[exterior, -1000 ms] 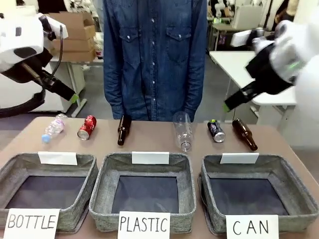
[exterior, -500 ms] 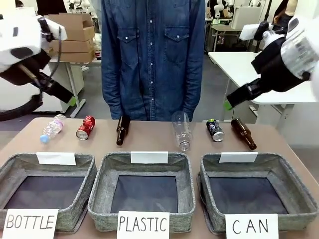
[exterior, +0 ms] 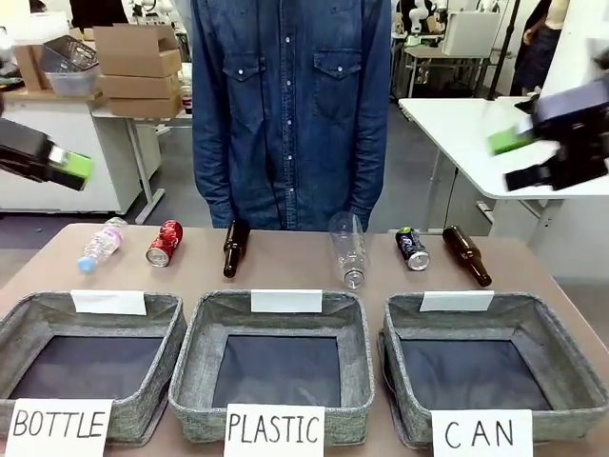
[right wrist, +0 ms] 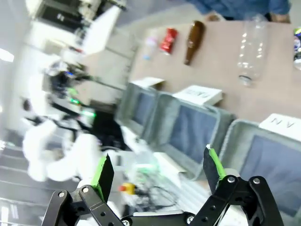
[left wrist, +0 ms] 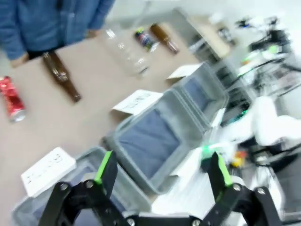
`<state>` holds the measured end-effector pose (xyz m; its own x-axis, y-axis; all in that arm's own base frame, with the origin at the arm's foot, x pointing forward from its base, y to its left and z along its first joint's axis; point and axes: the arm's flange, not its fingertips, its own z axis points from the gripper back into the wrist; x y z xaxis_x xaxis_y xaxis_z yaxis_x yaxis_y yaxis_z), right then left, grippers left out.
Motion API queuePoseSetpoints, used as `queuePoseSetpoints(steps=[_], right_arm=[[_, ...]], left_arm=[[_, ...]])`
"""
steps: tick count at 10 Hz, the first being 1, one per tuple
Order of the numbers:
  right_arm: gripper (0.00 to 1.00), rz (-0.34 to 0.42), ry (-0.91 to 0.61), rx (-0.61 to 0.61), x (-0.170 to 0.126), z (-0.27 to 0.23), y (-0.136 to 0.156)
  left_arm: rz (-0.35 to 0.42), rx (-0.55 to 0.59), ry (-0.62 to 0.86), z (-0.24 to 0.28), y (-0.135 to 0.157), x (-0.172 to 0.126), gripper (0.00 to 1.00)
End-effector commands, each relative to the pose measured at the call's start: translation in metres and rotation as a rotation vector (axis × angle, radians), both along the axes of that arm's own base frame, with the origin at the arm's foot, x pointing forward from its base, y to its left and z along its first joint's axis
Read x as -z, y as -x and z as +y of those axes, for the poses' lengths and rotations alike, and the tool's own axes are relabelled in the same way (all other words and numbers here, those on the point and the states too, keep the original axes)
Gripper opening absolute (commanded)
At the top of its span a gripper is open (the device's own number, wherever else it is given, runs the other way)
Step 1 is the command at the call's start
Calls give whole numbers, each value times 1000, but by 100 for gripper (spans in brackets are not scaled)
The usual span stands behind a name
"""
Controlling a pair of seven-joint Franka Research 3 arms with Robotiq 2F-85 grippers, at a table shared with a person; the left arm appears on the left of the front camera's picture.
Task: Sort the can waste into the basket.
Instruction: Pick up the can waste from the table and place it in the right Fabric basket.
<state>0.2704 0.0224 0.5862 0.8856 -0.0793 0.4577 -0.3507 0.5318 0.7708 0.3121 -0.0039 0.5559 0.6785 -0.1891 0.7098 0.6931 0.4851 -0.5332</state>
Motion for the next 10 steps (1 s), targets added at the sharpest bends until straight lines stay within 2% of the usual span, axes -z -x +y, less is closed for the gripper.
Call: queuePoseSetpoints(steps=[1, 3, 4, 5, 6, 10], right_arm=[[100, 183, -425, 220, 25, -39, 16], [100, 139, -478, 282, 36, -61, 26], [100, 154, -463, 318, 42, -63, 28], [100, 121, -404, 387, 46, -63, 31], [100, 164, -473, 270, 2, -97, 1], [100, 164, -473, 270, 2, -97, 1]], left_arm=[[173, -64, 419, 29, 12, 32, 100], [157, -130, 534, 43, 15, 44, 100], [140, -152, 512, 43, 14, 39, 100], [136, -184, 477, 44, 11, 34, 100], [170, -122, 535, 74, -7, 20, 100], [170, -122, 535, 74, -7, 20, 100]])
